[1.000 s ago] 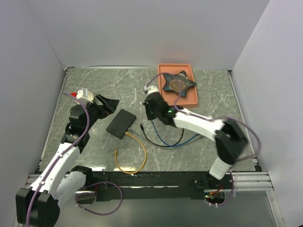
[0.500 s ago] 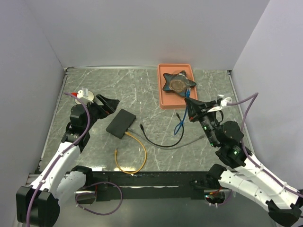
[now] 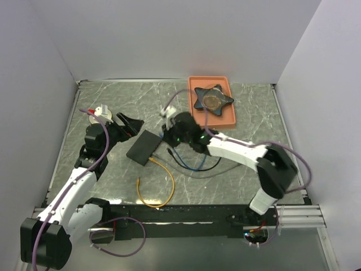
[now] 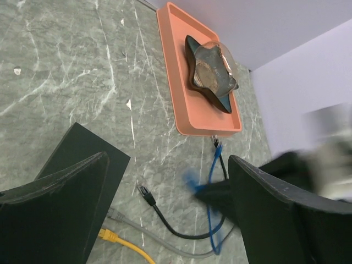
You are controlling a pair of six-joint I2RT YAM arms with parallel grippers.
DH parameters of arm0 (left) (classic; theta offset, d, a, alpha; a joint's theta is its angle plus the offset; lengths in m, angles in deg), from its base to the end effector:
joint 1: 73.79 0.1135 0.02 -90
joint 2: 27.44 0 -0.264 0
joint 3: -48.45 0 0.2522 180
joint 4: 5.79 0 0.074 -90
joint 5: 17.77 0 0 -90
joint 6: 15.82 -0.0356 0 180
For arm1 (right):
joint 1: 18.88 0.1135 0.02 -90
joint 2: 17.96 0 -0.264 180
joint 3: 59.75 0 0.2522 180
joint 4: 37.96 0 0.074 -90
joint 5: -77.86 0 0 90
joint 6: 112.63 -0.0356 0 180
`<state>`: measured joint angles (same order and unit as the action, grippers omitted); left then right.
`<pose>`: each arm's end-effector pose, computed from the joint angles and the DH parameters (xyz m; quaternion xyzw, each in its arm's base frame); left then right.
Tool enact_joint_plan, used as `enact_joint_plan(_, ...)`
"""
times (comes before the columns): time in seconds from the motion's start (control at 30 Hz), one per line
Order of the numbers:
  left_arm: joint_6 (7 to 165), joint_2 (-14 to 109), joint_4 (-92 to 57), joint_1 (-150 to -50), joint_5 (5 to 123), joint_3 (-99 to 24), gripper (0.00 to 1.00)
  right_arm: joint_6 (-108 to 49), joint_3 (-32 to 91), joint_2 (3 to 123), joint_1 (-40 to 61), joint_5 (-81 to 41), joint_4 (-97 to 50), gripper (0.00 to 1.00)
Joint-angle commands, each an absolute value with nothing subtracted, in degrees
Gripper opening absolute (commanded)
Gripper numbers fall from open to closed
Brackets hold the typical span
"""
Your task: Insert the plug into the switch port
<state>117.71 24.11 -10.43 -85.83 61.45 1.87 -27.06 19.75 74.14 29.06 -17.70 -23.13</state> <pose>0.2084 -0.0513 0.2802 -0.1480 0.7484 -0.3630 0.5350 0.2473 0.2792 0.2719 -0.3398 0.7835 0.2661 0.4472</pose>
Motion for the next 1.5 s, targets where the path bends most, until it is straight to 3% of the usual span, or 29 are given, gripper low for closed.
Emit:
enact_joint_plan(0.0, 114.01, 25.99, -6.29, -85.57, 57.04, 0.85, 0.96, -29.83, 16.7, 74.86, 29.64, -30.23, -28.31, 0.0)
enact_joint_plan(0.27, 115.31, 31.53, 7.14, -85.66, 40.71, 2.34, 1.0, -30.98, 14.31, 70.2, 28.93, -34.27, -33.58, 0.0)
enact_joint_plan(0.37, 116.37, 32.94, 11.19, -85.57, 36.65, 2.78, 0.94, -32.3, 12.2, 68.62, 27.44, -36.82, -35.09, 0.0)
enact_joint_plan(0.8, 116.98, 28.72, 14.81, -85.57, 34.36, 4.45, 0.91, -41.08, 4.55, 64.93, 18.92, -55.11, -48.97, 0.0)
enact_joint_plan(0.93, 117.16, 28.37, 15.25, -85.57, 33.12, 4.28, 0.91, -47.58, 1.65, 64.92, 16.02, -62.22, -59.33, 0.0)
enact_joint_plan(1.47, 118.13, 28.72, 15.16, -85.66, 32.95, 4.02, 0.91, -45.31, 1.91, 62.91, 14.87, -57.4, -52.94, 0.0)
